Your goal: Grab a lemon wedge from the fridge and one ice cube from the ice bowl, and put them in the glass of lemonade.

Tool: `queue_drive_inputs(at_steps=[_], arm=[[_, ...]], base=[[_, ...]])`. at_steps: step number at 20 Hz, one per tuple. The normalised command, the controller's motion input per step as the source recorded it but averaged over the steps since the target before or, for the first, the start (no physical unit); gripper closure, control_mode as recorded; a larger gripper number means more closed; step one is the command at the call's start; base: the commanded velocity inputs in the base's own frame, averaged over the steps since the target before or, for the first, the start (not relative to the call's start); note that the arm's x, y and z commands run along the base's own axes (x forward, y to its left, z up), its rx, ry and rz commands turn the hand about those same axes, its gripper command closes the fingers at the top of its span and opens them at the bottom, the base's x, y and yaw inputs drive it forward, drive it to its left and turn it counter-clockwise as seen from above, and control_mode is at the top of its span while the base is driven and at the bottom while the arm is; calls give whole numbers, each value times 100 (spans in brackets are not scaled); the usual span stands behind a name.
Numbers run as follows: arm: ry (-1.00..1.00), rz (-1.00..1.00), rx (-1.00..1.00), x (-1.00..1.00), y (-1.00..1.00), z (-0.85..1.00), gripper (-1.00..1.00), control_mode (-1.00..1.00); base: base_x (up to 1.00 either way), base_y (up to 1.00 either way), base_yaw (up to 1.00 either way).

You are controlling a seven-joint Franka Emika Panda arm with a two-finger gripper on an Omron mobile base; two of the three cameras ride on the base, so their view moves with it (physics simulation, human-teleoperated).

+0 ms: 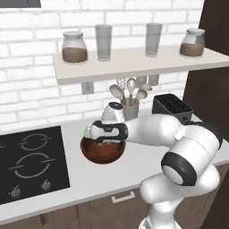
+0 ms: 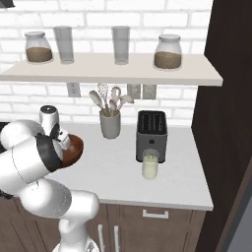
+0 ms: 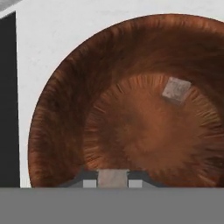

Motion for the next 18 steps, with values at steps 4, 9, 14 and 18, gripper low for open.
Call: queue_drive_inputs(at_steps=[4,9,14,18], arm=[[-9,-3,-1,-30,-17,87,100,-100],[-5,-7,-1,-24,-33,68,100,-100],[0,-13,0,-21,-55,57,100,-100],[1,-17,0,-22,-76,47,100,-100]], base=[[0,0,0],[0,0,0],[0,0,0],[0,0,0]])
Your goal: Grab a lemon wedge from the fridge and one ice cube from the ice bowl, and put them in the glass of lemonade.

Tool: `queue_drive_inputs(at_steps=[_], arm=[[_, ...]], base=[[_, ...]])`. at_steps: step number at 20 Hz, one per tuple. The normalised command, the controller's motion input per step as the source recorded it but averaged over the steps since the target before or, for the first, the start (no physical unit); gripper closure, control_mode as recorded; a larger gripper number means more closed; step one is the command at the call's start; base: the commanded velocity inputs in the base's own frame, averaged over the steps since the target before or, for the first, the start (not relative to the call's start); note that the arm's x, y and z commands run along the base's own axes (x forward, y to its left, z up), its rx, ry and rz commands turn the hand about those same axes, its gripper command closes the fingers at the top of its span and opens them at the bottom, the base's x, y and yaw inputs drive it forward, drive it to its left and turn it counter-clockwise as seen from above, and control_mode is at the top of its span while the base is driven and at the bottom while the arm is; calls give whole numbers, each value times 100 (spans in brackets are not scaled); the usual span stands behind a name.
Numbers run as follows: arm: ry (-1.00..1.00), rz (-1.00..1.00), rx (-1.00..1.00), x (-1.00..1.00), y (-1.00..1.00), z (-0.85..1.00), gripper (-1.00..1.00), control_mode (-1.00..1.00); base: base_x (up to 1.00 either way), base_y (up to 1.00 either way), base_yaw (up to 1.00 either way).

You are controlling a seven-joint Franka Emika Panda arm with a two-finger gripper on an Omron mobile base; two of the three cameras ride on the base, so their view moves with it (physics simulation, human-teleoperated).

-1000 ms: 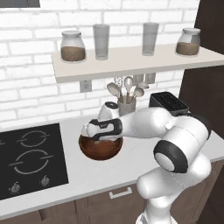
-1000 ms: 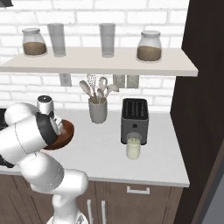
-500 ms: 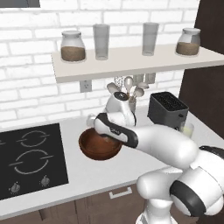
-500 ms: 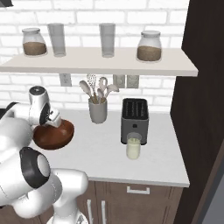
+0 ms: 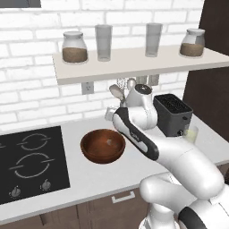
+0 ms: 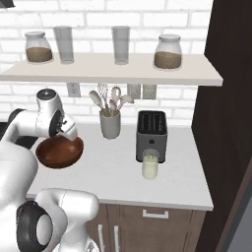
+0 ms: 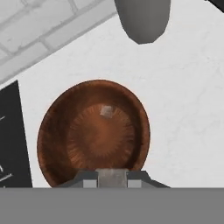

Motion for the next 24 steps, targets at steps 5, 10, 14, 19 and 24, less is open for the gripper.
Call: queue_drive_inputs(at_steps=[5,10,14,19,24], arm=[[2,-20,0,-25,-88,21,100,-100],[0,-19,0,-31,-96,3,100,-100],[0,-19,0,-29,-99,8,100,-100],[0,-19,0,-22,-97,9,100,-100],[2,-18,0,-10,-91,8,100,-100]], base=[[0,0,0],[0,0,0],[0,0,0],[0,0,0],[0,0,0]])
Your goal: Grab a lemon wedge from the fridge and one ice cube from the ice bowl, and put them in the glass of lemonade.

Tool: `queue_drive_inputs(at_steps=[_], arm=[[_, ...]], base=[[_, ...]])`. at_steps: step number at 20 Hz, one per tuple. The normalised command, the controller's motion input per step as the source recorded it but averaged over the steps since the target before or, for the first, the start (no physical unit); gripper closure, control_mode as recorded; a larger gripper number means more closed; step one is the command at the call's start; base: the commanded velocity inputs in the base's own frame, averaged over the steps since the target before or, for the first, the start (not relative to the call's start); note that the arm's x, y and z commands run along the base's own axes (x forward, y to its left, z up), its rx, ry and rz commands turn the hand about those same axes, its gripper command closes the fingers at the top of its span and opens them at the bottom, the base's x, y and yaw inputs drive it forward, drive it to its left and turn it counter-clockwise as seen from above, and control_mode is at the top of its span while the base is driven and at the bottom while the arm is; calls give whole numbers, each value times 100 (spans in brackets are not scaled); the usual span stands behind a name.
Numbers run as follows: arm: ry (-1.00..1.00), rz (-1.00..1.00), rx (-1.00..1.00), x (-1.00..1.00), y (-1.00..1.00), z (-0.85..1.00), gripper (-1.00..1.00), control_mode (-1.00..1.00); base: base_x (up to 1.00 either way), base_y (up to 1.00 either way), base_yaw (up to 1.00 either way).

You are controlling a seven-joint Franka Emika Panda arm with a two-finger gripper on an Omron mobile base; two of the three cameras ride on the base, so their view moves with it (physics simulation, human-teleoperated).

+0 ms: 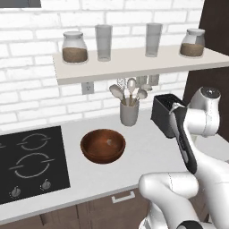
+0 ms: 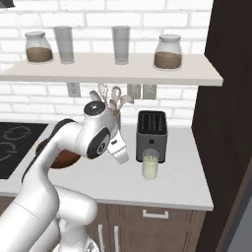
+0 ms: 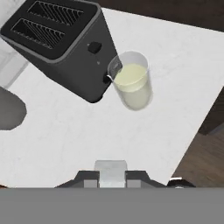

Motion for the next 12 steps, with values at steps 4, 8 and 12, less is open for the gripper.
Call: queue_drive_inputs(at_steps=[4,8,12], arm=[[2,-14,0,0,-79,0,100,-100],[0,-8,0,6,-60,0,100,-100],[0,-3,0,20,-43,0,100,-100]], base=[[0,0,0],[0,0,0],[0,0,0]])
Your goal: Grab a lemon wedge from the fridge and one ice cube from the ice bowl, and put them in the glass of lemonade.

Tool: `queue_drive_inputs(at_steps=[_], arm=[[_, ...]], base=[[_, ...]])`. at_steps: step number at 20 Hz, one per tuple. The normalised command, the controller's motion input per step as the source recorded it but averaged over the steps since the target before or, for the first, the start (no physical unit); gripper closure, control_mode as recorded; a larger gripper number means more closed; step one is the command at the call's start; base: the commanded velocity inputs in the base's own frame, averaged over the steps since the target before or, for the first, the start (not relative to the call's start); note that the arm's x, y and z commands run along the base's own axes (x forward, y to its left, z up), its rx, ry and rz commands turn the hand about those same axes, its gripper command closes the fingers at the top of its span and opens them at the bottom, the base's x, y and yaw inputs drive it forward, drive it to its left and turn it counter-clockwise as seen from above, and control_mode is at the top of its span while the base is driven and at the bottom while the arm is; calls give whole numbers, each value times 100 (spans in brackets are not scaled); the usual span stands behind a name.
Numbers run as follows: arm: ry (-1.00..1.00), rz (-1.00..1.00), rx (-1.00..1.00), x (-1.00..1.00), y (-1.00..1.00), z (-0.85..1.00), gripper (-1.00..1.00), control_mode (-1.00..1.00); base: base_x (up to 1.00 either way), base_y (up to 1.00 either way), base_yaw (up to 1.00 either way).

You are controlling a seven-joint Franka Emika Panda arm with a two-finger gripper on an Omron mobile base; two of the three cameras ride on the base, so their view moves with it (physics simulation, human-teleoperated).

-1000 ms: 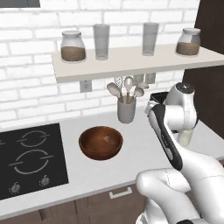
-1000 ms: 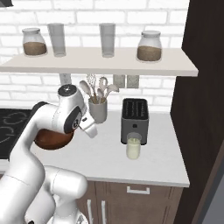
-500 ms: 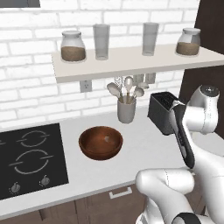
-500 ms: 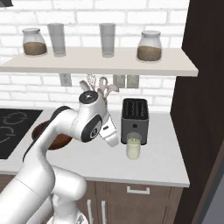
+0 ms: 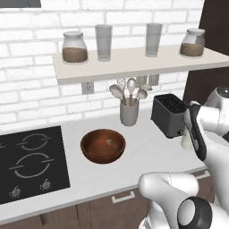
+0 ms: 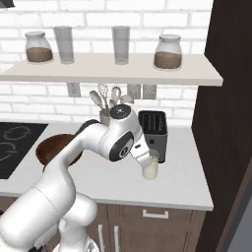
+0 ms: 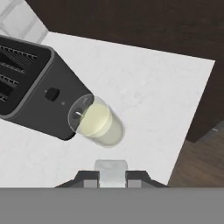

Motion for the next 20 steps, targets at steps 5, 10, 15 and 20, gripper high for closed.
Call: queue_drive_inputs(at_steps=[5,10,15,20], arm=[[0,0,0,25,-29,-6,100,-100],[0,0,0,21,-11,-15,100,-100],[0,0,0,15,0,-23,100,-100],[0,0,0,22,0,-21,100,-100]], base=[[0,0,0],[0,0,0],[0,0,0],[0,0,0]])
